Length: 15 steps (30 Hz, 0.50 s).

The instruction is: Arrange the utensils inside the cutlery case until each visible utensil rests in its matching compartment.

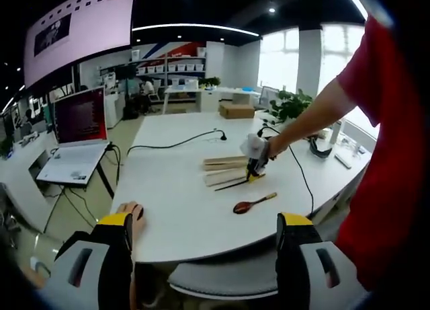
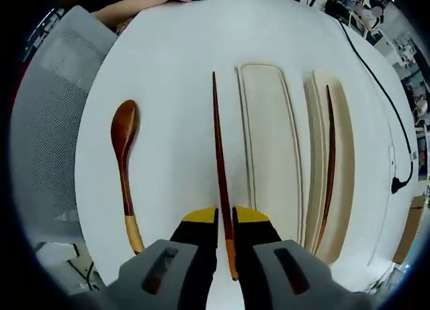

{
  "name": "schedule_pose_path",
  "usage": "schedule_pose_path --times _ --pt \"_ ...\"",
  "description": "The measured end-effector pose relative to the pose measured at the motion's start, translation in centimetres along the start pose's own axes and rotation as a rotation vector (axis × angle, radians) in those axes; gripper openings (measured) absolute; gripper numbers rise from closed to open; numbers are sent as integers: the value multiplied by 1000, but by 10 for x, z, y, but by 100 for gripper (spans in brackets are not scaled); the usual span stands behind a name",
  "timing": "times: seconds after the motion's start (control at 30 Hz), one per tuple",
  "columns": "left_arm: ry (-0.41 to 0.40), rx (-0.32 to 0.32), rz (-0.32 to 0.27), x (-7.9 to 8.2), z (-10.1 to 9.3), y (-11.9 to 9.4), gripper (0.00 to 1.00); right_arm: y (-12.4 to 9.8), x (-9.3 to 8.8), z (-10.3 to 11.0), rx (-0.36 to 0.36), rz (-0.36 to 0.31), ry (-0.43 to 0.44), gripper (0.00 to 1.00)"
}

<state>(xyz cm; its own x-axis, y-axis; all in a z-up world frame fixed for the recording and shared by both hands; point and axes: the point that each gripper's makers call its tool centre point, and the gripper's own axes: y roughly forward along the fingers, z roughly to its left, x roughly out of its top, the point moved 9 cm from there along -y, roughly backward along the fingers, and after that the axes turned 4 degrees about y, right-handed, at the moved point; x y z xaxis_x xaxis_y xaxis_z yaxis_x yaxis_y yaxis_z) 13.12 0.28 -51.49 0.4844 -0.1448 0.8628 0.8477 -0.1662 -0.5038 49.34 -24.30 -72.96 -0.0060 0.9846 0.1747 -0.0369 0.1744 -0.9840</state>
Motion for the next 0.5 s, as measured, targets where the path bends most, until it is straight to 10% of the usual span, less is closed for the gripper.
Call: schedule_pose_path --times 0.5 --pt "32 12 -5 5 2 -6 90 6 3 -3 -39 41 -98 0"
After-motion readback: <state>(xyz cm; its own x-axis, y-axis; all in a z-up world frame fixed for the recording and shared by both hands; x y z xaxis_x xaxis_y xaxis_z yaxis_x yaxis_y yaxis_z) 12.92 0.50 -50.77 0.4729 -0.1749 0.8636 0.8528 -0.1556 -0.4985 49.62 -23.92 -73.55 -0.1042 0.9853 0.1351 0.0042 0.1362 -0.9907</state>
